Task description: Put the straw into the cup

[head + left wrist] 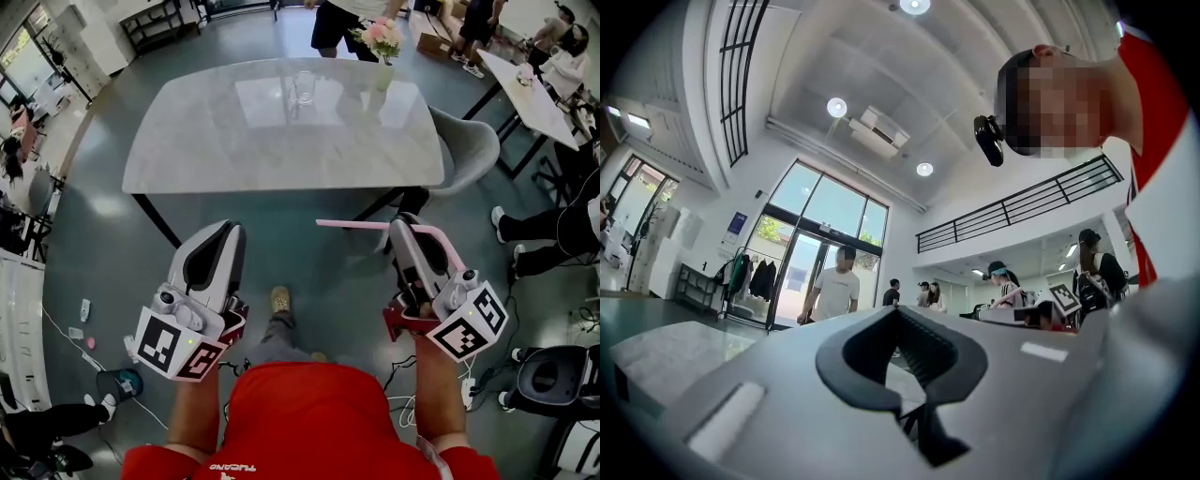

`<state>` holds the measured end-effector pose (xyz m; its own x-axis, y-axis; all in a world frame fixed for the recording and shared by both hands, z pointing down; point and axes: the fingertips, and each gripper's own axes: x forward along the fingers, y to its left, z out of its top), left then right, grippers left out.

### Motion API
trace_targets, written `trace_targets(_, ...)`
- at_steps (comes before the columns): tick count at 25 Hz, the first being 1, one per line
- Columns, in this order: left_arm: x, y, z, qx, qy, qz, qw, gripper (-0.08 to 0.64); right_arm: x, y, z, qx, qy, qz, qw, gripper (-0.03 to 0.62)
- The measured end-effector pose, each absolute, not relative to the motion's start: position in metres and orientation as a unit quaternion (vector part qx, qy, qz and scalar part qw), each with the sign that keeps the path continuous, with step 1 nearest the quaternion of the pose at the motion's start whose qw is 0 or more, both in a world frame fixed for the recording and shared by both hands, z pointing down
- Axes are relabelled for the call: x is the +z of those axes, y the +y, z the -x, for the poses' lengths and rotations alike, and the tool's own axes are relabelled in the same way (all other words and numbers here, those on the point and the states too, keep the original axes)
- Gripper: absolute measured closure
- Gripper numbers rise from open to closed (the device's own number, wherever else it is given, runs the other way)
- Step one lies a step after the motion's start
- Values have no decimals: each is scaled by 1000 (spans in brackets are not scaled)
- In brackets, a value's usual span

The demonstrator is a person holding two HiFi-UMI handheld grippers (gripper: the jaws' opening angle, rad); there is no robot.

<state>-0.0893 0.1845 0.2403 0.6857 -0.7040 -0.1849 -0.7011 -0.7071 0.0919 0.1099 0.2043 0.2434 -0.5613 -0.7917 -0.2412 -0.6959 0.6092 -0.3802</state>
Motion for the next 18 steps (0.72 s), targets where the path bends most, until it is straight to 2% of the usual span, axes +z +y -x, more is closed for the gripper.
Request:
trace_targets(6, 245, 116, 93, -82, -373, -924, -4, 554, 248, 139, -93, -120, 872, 442, 171, 569)
trace_targets(18, 251, -17, 109, -77, -327, -942, 16, 554, 249, 15, -59, -119, 855, 487, 131, 569)
